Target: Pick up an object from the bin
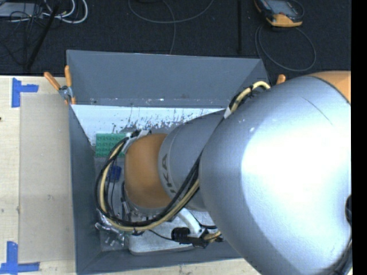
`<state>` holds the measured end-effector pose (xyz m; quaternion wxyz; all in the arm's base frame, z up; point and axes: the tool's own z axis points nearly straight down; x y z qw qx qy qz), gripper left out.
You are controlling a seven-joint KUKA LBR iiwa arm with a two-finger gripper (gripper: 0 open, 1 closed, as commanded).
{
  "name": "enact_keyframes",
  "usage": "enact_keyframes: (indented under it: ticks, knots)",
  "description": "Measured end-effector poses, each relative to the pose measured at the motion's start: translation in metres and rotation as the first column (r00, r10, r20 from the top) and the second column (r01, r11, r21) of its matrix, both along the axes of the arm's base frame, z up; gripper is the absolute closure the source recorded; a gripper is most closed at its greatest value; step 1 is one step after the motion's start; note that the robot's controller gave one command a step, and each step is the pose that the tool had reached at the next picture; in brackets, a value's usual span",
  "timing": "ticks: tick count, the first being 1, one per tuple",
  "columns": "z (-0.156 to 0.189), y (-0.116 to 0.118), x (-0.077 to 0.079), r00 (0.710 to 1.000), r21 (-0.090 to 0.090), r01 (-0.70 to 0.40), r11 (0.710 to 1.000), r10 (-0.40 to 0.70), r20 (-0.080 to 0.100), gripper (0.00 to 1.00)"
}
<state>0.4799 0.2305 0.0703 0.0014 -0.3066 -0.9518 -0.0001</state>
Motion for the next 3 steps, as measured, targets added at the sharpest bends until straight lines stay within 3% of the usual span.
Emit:
enact_keyframes:
  ticks: [1,2,3]
  knots:
    - [0.002,0.001,0.001,1.000,0.003,0.002,1.000,-0.002,0.004,1.00]
    - [0.078,0.001,0.003,1.000,0.001,0.001,1.000,-0.001,0.007,1.00]
    - [0.106,0.000,0.003,1.000,-0.001,0.000,1.000,0.000,0.003,1.00]
